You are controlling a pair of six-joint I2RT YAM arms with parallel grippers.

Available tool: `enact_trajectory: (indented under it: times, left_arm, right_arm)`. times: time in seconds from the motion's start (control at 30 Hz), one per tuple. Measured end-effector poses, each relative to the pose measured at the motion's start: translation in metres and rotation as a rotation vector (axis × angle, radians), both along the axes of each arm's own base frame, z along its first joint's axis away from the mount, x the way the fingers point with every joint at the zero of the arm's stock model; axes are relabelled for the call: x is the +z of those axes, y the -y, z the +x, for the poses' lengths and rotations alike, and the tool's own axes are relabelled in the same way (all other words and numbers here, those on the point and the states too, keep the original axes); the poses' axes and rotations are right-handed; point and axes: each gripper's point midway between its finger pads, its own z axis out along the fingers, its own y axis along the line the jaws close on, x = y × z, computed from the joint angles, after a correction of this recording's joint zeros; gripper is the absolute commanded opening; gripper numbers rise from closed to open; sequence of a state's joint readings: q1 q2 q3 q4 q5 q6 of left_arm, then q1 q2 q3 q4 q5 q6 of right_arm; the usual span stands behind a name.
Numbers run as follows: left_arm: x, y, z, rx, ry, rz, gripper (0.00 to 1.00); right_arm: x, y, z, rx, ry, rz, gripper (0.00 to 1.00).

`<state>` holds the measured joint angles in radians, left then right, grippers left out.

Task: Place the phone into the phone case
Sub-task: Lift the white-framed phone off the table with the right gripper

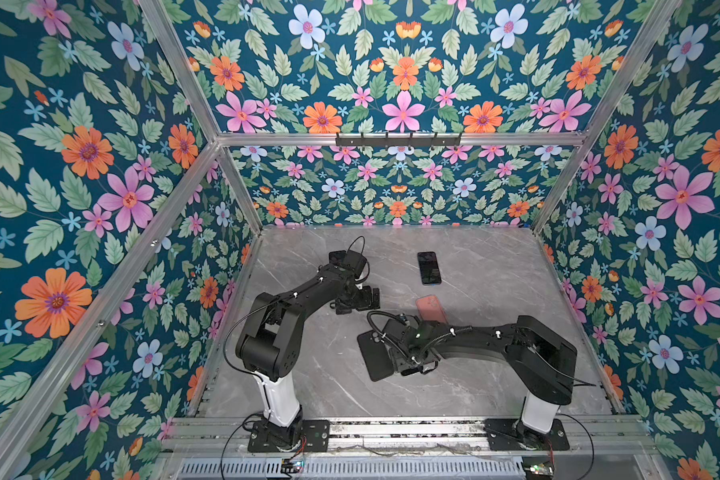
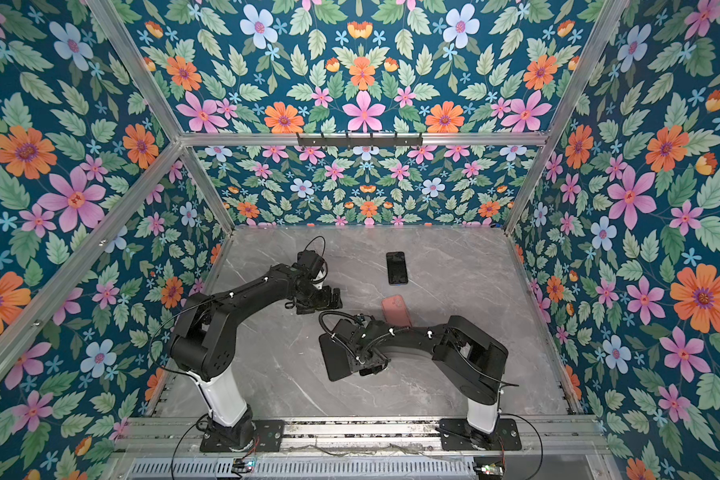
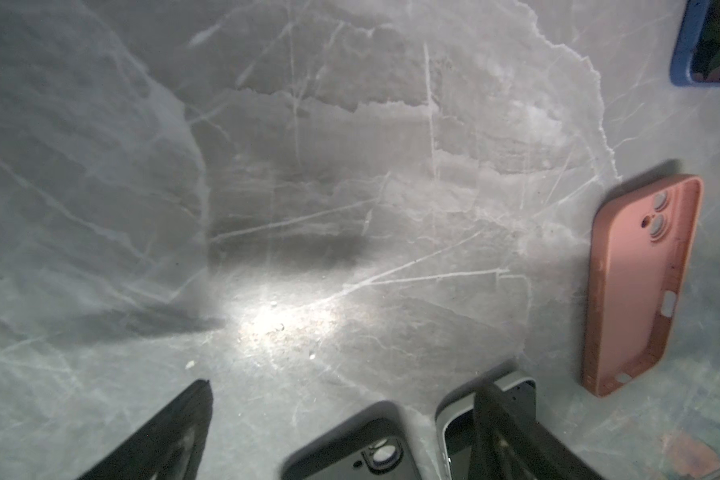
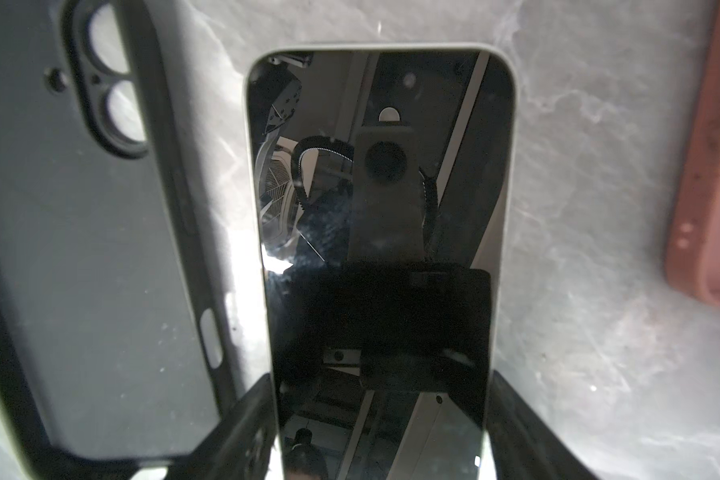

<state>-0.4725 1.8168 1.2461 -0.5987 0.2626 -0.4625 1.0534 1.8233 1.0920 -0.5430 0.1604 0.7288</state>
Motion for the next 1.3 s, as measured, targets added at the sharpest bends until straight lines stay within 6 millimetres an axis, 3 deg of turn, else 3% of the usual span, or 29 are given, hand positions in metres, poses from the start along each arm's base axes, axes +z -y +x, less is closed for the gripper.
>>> enact_trajectory:
  times: [0.53,0.77,0.9,1.1,1.3]
  left_arm:
    - [0.003,0.010,-0.001,-0.019,-0.033,-0.076,0.94]
    - [0.005,0.024,-0.014,-0.067,-0.061,-0.179,0.89]
    - [0.012,0.037,-0.019,-0.100,-0.066,-0.272,0.84]
    - [0.016,0.054,-0.030,-0.151,-0.086,-0.404,0.69]
    - [0.019,0.062,-0.043,-0.178,-0.109,-0.502,0.66]
  right_arm:
    - [0.002,0.004,0.003,0.003,0.050,0.029,0.63]
    - [0.004,0.008,0.005,0.036,0.119,0.086,0.62]
    - [0.006,0.008,0.007,0.045,0.157,0.119,0.61]
    - [0.009,0.009,0.010,0.053,0.208,0.167,0.60]
    - [0.010,0.014,0.008,0.049,0.225,0.201,0.59]
